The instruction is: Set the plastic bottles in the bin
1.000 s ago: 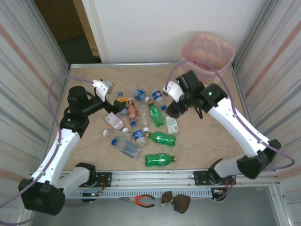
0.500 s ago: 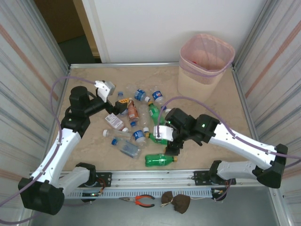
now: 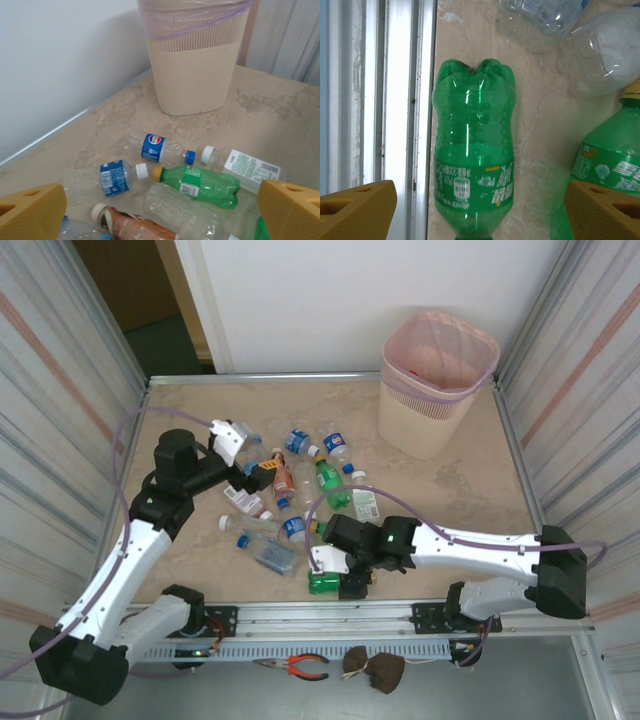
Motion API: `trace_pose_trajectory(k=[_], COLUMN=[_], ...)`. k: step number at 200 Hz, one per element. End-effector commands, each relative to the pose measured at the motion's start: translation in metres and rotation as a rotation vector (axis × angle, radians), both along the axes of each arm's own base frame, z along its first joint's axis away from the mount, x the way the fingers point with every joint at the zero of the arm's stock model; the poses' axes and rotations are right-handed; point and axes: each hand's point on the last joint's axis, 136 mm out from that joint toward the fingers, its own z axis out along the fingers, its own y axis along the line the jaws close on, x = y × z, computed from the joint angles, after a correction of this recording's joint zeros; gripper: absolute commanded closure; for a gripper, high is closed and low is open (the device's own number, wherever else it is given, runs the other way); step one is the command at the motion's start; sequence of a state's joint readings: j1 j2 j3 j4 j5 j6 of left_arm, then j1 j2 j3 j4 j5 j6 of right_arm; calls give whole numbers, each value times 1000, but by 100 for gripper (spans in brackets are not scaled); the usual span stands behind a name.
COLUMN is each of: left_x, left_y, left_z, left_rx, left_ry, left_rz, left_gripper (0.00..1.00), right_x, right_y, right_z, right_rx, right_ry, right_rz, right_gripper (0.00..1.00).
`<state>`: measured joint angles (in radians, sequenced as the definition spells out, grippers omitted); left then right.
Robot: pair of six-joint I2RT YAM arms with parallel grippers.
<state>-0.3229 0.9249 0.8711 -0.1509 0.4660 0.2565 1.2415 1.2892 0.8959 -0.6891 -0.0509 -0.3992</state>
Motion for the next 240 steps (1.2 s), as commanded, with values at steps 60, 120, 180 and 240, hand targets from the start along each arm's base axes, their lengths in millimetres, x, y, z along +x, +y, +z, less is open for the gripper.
trace_pose_trajectory(k=[60, 120, 180, 240], left_x=[-1, -2, -1, -1], left_y=[6, 14, 9, 9], left_z=[6, 8, 4, 2], left_rx=[-3, -24, -29, -26], left_ry=[-72, -75, -57, -50], left_rz=[19, 49, 27, 24], left_gripper=[1, 1, 2, 2], right_x=[2, 9, 5, 6], right_y=[-2, -5, -8, -11], right_z=[-57, -83, -85, -79], right_rx=[-89, -121, -115, -107], right_ry=[-7, -33, -10, -7], right_rz=[-14, -16, -14, -25], right_gripper=[13, 17, 27, 37])
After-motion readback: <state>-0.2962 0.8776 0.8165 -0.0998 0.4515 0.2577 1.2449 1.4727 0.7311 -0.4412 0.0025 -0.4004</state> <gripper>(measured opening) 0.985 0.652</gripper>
